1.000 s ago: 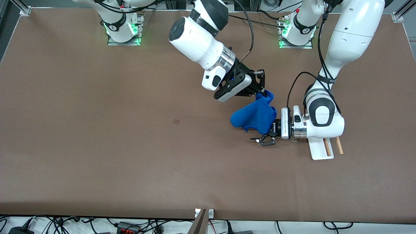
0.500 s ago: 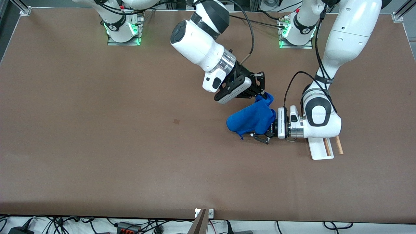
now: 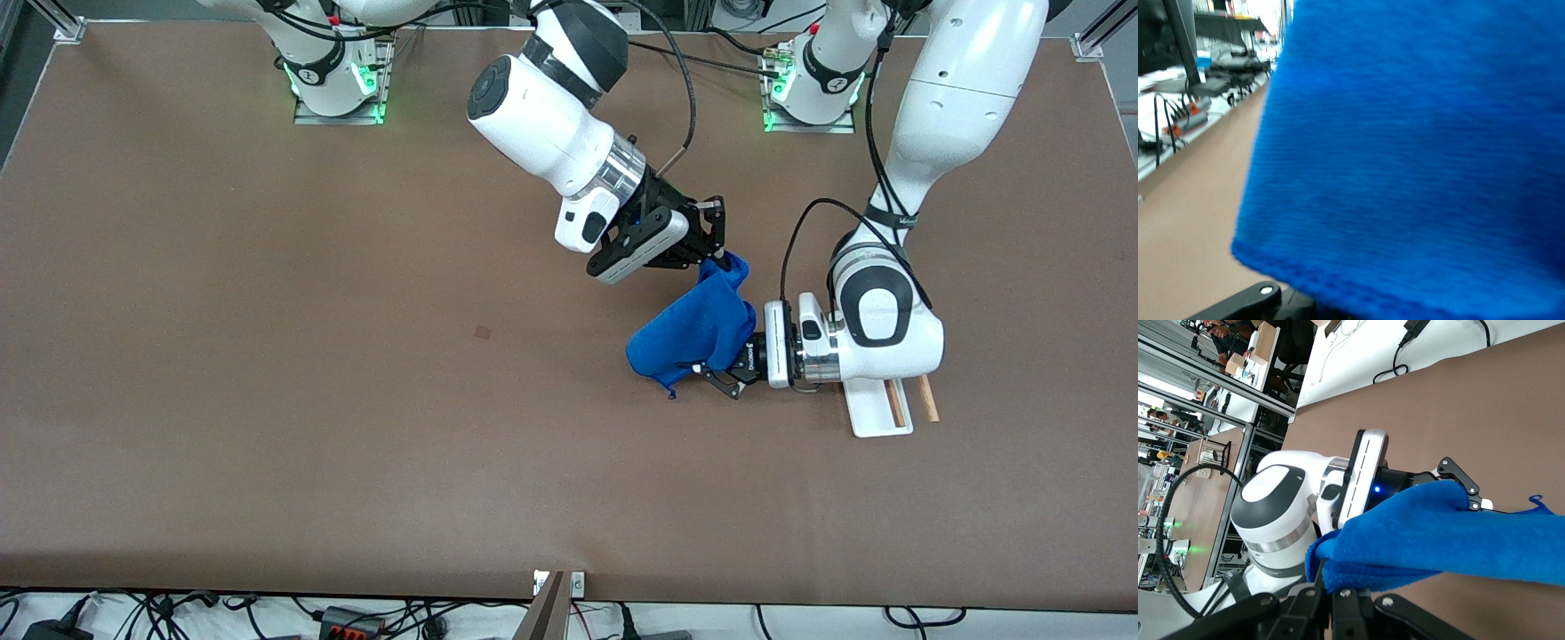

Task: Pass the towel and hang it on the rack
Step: 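Open the right gripper and withdraw it while the left gripper holds towel, then drape the towel over the wooden dowels with the left gripper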

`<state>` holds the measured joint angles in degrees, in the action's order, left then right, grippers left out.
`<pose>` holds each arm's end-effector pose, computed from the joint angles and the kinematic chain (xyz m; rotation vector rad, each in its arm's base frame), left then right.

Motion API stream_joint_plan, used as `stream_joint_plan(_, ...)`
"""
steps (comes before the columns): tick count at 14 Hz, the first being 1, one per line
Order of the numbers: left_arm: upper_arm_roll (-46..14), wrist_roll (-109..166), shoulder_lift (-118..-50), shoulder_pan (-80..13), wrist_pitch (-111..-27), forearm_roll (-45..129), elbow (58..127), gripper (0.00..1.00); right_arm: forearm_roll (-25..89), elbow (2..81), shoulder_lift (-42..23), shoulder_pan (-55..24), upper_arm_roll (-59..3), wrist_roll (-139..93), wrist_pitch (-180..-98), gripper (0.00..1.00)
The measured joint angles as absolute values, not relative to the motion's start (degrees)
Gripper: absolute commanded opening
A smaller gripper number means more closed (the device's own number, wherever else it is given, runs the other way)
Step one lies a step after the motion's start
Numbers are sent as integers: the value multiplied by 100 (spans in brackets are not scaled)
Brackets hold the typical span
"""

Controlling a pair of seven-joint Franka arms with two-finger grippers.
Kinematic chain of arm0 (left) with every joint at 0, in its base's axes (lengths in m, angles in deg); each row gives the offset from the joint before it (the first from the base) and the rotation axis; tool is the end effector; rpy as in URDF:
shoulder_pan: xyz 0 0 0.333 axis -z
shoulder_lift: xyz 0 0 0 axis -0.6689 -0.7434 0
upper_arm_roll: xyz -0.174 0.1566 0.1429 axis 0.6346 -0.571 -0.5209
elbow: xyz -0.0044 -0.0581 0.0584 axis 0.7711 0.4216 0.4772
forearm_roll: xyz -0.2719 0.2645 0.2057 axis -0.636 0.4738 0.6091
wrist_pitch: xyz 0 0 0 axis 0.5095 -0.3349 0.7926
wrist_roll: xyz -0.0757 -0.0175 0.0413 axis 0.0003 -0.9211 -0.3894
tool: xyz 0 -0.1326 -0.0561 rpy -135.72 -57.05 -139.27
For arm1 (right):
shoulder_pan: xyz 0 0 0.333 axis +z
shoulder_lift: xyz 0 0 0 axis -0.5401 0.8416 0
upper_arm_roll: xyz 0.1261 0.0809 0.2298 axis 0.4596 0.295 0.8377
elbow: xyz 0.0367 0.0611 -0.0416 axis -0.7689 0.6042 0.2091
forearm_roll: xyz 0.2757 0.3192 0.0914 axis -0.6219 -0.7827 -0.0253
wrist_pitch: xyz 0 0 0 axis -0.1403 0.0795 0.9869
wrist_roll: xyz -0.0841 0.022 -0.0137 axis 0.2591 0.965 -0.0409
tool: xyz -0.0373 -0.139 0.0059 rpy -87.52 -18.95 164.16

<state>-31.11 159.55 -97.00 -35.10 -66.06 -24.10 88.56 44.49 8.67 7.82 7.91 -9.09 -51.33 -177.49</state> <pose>0.6522 -0.2052 0.1475 1.5560 -1.4574 0.9041 0.5421 0.6354 0.4145 -2.2480 -0.1224 -0.4195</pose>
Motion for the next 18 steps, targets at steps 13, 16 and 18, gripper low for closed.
stream_joint_plan(13,-3233,10371,-8215,-4219,-5132,2025,8337,0,6424,1176,96,709,-2483,-5132,-13593,100)
stream_joint_plan(16,-3256,9146,-8086,-4296,-4966,2826,8280,0,6548,1232,6,698,-3205,-5112,-12737,100)
stream_joint_plan(18,-3264,8107,-8052,-4370,-4653,3336,8112,0,6549,1233,-11,679,-3681,-5049,-12609,100)
